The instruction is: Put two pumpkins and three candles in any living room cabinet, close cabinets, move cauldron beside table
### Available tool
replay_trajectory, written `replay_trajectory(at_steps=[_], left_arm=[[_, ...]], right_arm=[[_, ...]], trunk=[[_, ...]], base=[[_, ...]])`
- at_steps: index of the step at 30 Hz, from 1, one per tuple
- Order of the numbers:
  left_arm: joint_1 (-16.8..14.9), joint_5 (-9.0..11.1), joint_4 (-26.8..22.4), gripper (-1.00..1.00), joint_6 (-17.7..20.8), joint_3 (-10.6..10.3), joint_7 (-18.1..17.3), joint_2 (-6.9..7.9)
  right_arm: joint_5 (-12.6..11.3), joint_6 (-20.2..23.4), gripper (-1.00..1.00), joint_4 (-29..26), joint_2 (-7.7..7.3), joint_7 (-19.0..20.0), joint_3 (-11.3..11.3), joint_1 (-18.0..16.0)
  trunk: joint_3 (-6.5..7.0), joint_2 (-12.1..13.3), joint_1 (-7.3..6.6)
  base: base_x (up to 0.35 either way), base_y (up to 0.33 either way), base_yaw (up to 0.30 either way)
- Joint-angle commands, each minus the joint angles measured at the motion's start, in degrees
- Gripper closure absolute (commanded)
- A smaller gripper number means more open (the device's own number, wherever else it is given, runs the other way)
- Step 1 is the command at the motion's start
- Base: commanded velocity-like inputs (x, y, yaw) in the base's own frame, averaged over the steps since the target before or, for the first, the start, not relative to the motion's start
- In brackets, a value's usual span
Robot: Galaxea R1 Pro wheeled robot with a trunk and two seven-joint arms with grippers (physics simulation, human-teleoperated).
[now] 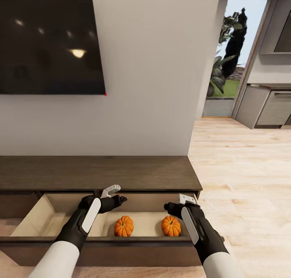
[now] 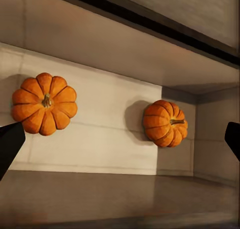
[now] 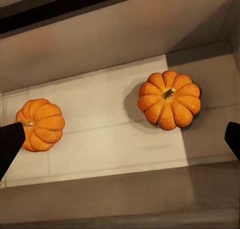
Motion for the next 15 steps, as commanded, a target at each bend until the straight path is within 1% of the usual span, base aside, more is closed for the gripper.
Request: replay_trajectory(at_steps=[1,15], left_arm=[[0.00,-0.02,0.00,-1.00,0.00,0.01,0.00,0.00],[0.00,0.00,0.00,-1.00,-0.10,-0.06,0.00,-0.01]], right_arm=[[0.00,0.00,-1.00,0.00,0.00,0.00,0.00,0.00],[0.00,0.00,-1.00,0.00,-0.02,0.00,0.00,0.00]], trunk=[[0.18,0.42,-0.23],[2.70,6.03,-3.30]], base=[[-0.003,0.000,0.000],[-0.003,0.000,0.000]])
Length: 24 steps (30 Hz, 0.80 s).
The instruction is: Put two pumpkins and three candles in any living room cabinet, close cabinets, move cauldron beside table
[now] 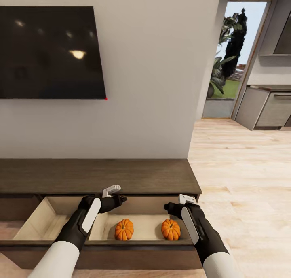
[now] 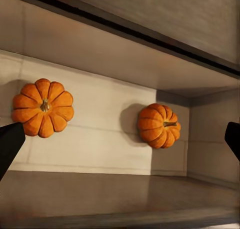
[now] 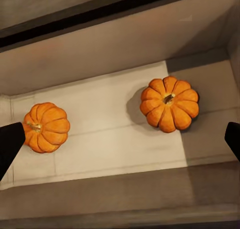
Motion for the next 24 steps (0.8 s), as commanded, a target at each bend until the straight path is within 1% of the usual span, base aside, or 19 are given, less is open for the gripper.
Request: replay_trajectory(at_steps=[1,4,11,17,24], left_arm=[[0.00,-0.01,0.00,-1.00,0.01,0.00,0.00,0.00],[0.00,-0.02,0.00,-1.00,-0.01,0.00,0.00,0.00],[0.00,0.03,0.00,-1.00,0.02,0.00,0.00,0.00],[0.00,0.03,0.00,-1.00,0.02,0.00,0.00,0.00],[0.00,0.03,0.00,-1.00,0.02,-0.01,0.00,0.00]], right_arm=[[0.00,0.00,-1.00,0.00,0.01,0.00,0.00,0.00],[0.00,0.00,-1.00,0.00,0.01,0.00,0.00,0.00],[0.00,0.00,-1.00,0.02,0.02,0.00,0.00,0.00],[0.00,0.00,-1.00,0.03,-0.04,0.00,0.00,0.00],[0.00,0.00,-1.00,0.08,-0.03,0.00,0.00,0.00]], trunk=[[0.18,0.42,-0.23],[0.72,1.62,-0.89],[0.72,1.62,-0.89],[0.72,1.62,-0.89],[-0.53,-1.19,0.65]], base=[[-0.116,0.000,0.000],[-0.201,0.000,0.000],[-0.265,0.000,0.000],[-0.193,0.000,0.000],[-0.156,0.000,0.000]])
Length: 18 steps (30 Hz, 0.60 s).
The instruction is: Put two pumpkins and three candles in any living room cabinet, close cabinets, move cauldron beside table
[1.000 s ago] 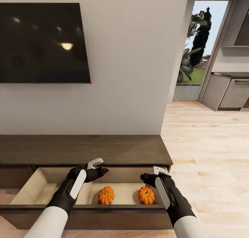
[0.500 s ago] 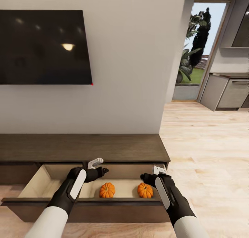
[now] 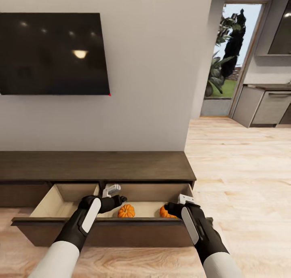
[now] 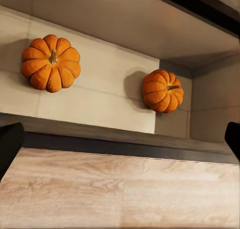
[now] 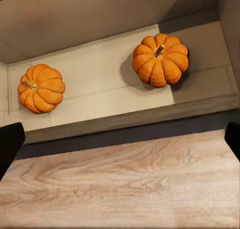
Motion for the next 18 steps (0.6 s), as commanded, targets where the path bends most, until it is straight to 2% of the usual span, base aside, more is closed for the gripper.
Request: replay_trajectory(at_steps=[1,4,14,18], left_arm=[[0.00,0.01,0.00,-1.00,-0.02,0.00,0.00,0.00],[0.00,0.01,0.00,-1.00,-0.04,0.01,0.00,-0.01],[0.00,0.01,0.00,-1.00,0.01,0.01,0.00,-0.05],[0.00,0.01,0.00,-1.00,0.00,0.01,0.00,-0.05]], right_arm=[[0.00,0.00,-1.00,0.00,-0.01,0.00,0.00,0.00],[0.00,0.00,-1.00,0.01,-0.03,0.00,0.00,0.00],[0.00,-0.04,-1.00,-0.01,-0.03,0.00,-0.07,0.00],[0.00,-0.06,-1.00,-0.01,-0.03,0.00,-0.05,0.00]], trunk=[[-0.18,-0.42,0.23],[-0.72,-1.62,0.88],[-0.72,-1.62,0.88],[-1.44,-3.22,1.76]], base=[[-0.148,0.000,0.000],[-0.134,0.000,0.000],[-0.033,0.000,0.000],[-0.001,0.000,0.000]])
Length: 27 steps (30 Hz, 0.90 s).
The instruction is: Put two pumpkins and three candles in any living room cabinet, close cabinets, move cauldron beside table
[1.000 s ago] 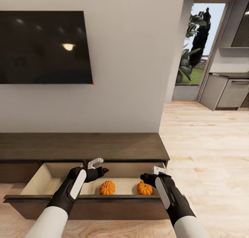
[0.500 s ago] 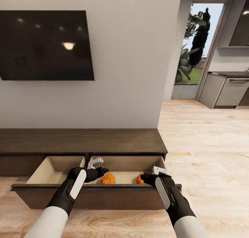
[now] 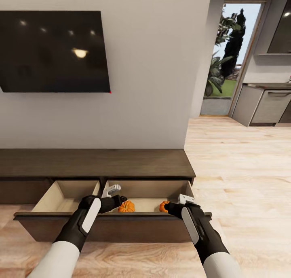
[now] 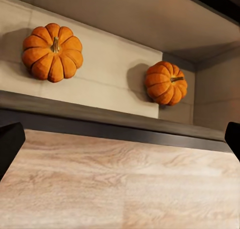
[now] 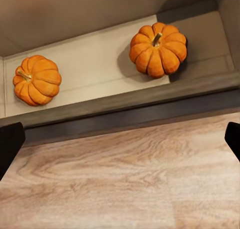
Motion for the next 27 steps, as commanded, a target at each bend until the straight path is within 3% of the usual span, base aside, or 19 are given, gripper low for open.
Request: replay_trajectory(at_steps=[1,17,27], left_arm=[[0.00,0.01,0.00,-1.00,0.00,0.00,0.00,-0.01],[0.00,-0.11,0.00,-1.00,0.00,0.00,0.19,-0.03],[0.00,-0.47,0.00,-1.00,-0.10,0.01,0.47,-0.18]], right_arm=[[0.00,0.00,-1.00,0.01,0.00,0.00,0.00,0.00],[0.00,-0.16,-1.00,0.07,0.00,0.07,0.07,0.00],[0.00,-0.10,-1.00,0.03,0.00,0.29,0.12,0.00]], trunk=[[-0.18,-0.42,0.23],[-3.06,-6.83,3.74],[-4.85,-10.84,5.94]], base=[[0.000,0.000,0.000],[-0.141,0.000,0.000],[-0.019,0.000,0.000]])
